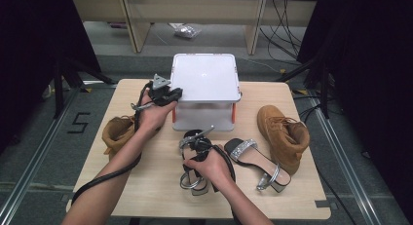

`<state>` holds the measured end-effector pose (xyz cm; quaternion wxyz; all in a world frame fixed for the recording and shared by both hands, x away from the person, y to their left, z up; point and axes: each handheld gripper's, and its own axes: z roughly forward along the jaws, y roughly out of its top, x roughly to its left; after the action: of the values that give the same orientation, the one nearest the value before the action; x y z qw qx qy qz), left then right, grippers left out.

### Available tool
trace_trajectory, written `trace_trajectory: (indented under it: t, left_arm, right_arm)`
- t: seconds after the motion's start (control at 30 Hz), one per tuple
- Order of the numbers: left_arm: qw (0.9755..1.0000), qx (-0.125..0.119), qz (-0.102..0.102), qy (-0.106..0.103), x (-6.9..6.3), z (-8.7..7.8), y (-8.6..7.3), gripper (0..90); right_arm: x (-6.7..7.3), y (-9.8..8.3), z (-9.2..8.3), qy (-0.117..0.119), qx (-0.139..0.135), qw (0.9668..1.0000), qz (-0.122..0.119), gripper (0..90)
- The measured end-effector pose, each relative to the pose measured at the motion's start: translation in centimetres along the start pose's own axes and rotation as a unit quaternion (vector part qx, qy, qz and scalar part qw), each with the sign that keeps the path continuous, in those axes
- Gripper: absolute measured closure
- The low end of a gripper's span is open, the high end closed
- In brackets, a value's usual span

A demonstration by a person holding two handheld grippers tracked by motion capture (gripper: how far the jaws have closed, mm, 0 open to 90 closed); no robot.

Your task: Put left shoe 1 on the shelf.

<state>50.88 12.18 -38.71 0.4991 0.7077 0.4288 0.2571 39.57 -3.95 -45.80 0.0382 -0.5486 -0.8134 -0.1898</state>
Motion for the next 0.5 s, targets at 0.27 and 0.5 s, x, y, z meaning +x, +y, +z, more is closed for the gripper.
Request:
trace_trajectory:
  t: [0.27, 0.5]
  left_arm:
    - [1.0000, 0.001, 0.004, 0.000, 0.0, 0.0, 0.0, 84.1]
    - [1.0000, 0.004, 0.002, -0.003, 0.0, 0.0, 0.1, 84.6]
  right_arm:
    - [0.0, 0.4, 1.5, -0.039, 0.000, 0.9987, -0.032, 32.7]
    - [-0.7, 0.2, 0.6, -0.063, 0.014, 0.9951, -0.075, 41.0]
